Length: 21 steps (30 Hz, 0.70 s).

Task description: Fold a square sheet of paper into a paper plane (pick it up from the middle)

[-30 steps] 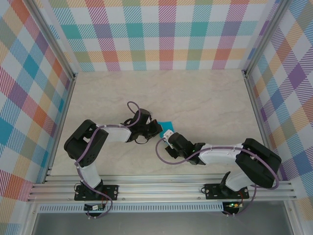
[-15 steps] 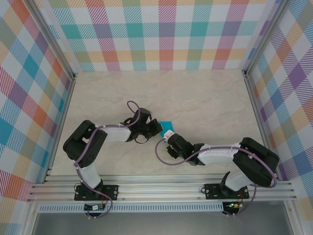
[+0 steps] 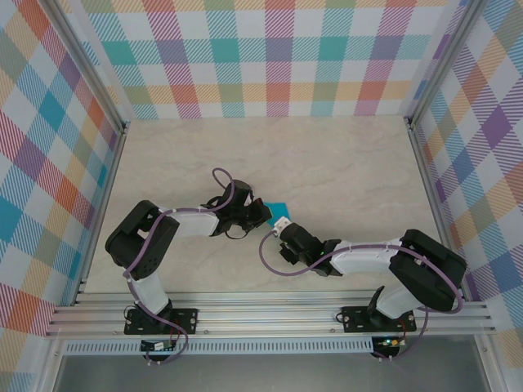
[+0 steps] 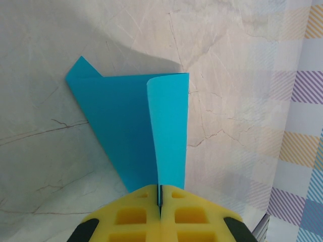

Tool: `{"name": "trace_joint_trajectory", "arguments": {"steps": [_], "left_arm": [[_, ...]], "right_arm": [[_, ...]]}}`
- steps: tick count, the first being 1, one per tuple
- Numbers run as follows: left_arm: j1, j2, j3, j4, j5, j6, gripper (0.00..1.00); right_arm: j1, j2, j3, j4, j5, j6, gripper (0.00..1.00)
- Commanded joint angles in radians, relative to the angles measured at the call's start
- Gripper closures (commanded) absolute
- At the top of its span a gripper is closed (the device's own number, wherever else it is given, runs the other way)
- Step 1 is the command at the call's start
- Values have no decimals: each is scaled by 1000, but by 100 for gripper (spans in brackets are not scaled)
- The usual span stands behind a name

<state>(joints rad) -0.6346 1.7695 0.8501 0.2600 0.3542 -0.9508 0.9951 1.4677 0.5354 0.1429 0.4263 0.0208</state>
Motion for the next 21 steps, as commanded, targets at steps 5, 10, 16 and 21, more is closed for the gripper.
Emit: {"name": "trace_joint_trajectory", "arguments": {"steps": [5, 10, 16, 21], "left_arm": [[-13, -69, 28, -79, -30, 5, 81], [-12, -124, 19, -139, -84, 14, 54], [-12, -235, 4, -246, -186, 36, 42], [-12, -283, 0, -291, -209, 49, 40]], "right_arm": [[-1, 14, -5, 33, -46, 13, 92], [-42, -13, -17, 41, -148, 22, 94], [-144, -72, -50, 75, -375, 52, 95], [-218, -60, -59, 87, -515, 77, 96]]}}
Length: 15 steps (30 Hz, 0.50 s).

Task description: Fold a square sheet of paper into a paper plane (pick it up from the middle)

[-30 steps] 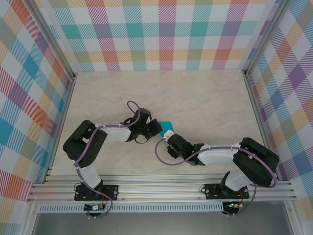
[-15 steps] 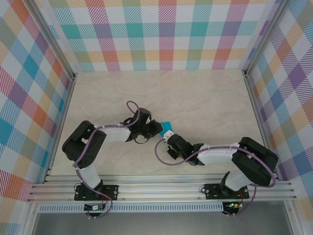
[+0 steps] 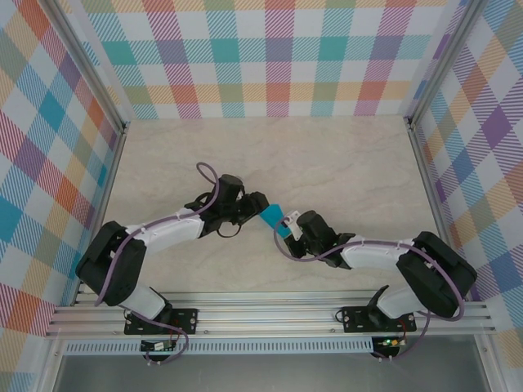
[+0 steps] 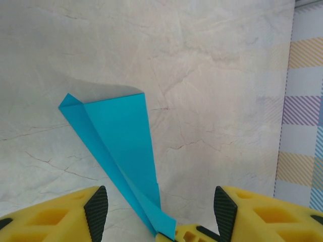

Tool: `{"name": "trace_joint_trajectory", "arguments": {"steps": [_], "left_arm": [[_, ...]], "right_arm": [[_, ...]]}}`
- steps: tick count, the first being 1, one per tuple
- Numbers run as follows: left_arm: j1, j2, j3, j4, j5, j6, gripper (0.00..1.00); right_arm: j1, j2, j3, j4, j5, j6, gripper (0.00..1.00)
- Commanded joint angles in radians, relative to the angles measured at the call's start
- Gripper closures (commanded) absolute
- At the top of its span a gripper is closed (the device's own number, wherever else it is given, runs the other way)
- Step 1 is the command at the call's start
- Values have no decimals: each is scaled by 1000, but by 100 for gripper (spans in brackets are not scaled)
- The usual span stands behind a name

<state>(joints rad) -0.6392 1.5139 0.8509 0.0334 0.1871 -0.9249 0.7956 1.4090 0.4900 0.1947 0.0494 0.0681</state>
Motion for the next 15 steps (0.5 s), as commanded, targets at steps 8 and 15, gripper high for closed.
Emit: {"name": "trace_joint_trajectory", "arguments": {"steps": [8, 15], "left_arm": [[-8, -37, -10, -64, -37, 17, 41], [-8, -49, -17, -67, -41, 17, 41]], "right_arm": [[-74, 36, -18, 67, -232, 78, 96], [-132, 54, -24, 95, -335, 159, 97]]}}
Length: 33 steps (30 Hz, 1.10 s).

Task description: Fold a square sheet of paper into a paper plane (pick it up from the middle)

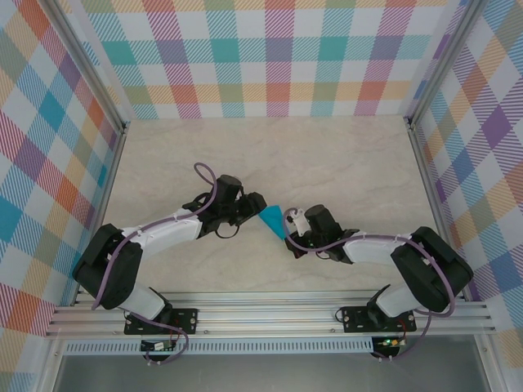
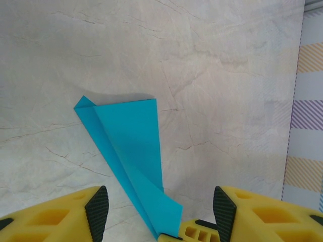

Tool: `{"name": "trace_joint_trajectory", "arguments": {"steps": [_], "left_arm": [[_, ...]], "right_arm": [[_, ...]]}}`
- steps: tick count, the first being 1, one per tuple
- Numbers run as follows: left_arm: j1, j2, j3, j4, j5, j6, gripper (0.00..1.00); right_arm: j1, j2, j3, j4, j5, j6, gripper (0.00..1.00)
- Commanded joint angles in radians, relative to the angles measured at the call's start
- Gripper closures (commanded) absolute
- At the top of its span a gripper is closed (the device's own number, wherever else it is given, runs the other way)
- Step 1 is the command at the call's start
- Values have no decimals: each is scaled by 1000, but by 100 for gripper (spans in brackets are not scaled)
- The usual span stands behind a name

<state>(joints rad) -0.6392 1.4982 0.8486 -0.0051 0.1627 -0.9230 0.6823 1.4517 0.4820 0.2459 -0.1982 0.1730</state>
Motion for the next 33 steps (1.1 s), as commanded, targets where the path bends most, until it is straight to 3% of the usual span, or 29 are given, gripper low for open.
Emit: {"name": "trace_joint_trajectory", "arguments": {"steps": [1, 14, 33], "left_arm": [[-8, -34, -17, -31, -19, 17, 41], [-8, -47, -47, -15, -15, 13, 42], [-17, 12, -83, 113, 58, 18, 45]], "right_arm": [[-26, 12, -17, 48, -98, 67, 97], [-125, 99, 30, 41, -322, 195, 97], [-277, 246, 59, 219, -639, 436, 95]]}}
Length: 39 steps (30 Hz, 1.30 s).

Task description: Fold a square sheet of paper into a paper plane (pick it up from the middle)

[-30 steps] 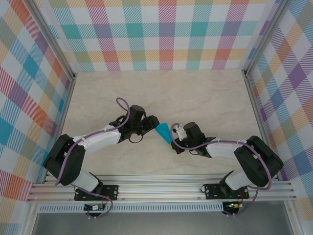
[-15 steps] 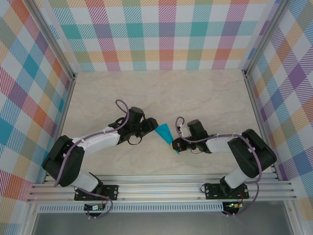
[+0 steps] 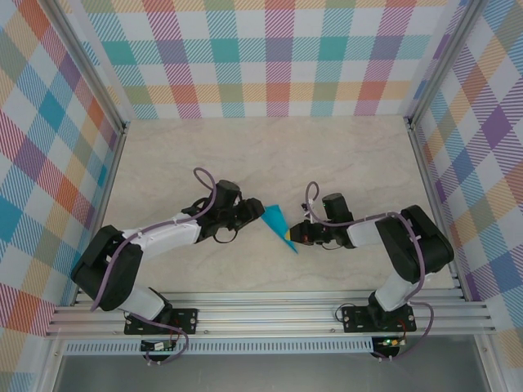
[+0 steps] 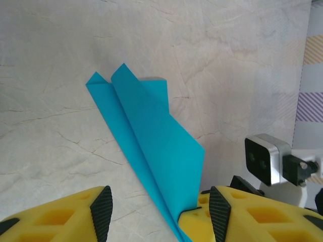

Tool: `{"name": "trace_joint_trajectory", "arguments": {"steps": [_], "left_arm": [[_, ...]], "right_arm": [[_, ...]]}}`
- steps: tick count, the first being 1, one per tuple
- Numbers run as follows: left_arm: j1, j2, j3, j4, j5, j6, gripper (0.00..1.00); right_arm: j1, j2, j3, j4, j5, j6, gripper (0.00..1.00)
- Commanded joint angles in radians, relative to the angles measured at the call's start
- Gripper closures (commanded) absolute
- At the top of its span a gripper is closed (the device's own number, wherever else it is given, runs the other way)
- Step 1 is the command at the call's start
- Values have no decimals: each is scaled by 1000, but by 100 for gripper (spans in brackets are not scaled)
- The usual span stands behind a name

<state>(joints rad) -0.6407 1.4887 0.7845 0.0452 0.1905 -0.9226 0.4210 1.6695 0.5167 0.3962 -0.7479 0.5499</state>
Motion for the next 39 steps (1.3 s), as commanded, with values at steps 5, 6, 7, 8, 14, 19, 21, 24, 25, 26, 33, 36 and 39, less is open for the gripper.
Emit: {"name": "trace_joint_trajectory", "arguments": {"steps": [5, 6, 7, 8, 14, 19, 21, 24, 25, 26, 33, 36, 39], "left_arm": [[-26, 45, -24, 98, 36, 20, 46], [-28, 51, -25, 103, 38, 20, 46], [-28, 55, -24, 106, 38, 21, 46], [-29, 60, -24, 108, 38, 21, 46], [-31, 78, -18, 119, 39, 18, 46], [-32, 87, -11, 119, 31, 20, 45], [-31, 87, -9, 119, 27, 20, 45], [-31, 87, -9, 117, 25, 20, 45], [-31, 87, -12, 119, 23, 20, 45], [-32, 86, -16, 120, 22, 20, 45], [-37, 111, -21, 158, 44, 16, 45], [-41, 123, -14, 171, 51, 19, 45], [-42, 142, -4, 191, 59, 20, 46]], "right_arm": [[-27, 50, 28, 69, -91, 77, 95], [-27, 52, 31, 59, -85, 78, 95], [-27, 54, 35, 47, -76, 77, 95], [-27, 56, 34, 40, -65, 80, 94], [-24, 74, 40, 16, 15, 113, 94], [-3, 99, 41, 59, 52, 172, 94], [14, 98, 48, 49, 75, 178, 94], [34, 86, 51, 23, 136, 197, 94], [40, 84, 49, 24, 149, 206, 94], [42, 83, 50, 20, 165, 218, 94], [53, 90, 74, 13, 164, 256, 94], [53, 78, 84, 7, 144, 278, 94], [53, 63, 97, -7, 132, 293, 94]]}}
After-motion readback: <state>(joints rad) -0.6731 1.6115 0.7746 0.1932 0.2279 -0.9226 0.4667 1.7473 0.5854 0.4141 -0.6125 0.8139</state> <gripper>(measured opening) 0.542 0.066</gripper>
